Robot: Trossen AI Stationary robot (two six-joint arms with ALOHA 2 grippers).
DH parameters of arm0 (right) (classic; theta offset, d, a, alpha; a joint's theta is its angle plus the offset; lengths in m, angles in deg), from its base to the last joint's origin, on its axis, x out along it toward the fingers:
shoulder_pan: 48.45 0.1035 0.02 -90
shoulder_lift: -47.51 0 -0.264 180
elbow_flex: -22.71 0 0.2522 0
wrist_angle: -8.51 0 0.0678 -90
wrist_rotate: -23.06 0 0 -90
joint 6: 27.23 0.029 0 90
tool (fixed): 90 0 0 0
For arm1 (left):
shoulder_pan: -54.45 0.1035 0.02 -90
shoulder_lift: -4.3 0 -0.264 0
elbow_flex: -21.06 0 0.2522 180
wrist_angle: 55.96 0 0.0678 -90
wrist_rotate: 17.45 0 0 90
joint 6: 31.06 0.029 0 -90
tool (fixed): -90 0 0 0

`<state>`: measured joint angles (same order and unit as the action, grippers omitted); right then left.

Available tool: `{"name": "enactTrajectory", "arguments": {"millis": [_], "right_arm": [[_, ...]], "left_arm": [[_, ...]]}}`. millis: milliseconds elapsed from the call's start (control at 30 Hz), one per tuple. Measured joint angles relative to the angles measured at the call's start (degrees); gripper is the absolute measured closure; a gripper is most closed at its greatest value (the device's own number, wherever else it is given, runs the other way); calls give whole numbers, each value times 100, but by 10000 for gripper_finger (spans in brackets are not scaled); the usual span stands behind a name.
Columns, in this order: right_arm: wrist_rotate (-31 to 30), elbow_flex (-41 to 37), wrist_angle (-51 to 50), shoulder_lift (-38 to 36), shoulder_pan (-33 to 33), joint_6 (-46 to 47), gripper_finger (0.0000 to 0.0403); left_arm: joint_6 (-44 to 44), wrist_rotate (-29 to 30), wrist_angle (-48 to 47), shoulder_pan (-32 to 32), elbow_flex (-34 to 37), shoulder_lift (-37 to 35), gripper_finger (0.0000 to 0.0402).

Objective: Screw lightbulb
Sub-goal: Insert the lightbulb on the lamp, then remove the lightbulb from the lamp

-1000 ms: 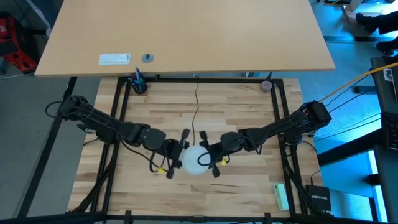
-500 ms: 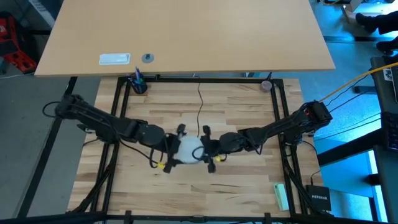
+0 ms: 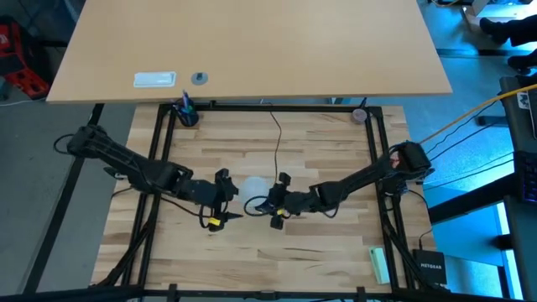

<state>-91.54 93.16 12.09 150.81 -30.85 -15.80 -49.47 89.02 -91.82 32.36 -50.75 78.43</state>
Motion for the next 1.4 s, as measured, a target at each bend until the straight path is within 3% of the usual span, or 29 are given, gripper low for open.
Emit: {"name": "enactTrajectory", "arguments": {"millis": [267, 567, 800, 1133, 1400], "right_arm": [[-536, -31, 360, 678, -44, 49, 223], [-781, -27, 1221, 1437, -44, 359, 223], [-764, -26, 1587, 1632, -39, 421, 223], [-776, -31, 1264, 1333, -39, 464, 89], [-680, -31, -264, 273, 92, 475, 67]], "left_arm": [[-273, 164, 1165, 11, 997, 22, 80], [-831, -48, 1558, 72, 1429, 76, 80], [-921, -21, 1574, 81, 1633, 103, 80], [-937, 56, 1551, 81, 1638, 107, 80], [-809, 319, 1540, 81, 1638, 107, 80]]}}
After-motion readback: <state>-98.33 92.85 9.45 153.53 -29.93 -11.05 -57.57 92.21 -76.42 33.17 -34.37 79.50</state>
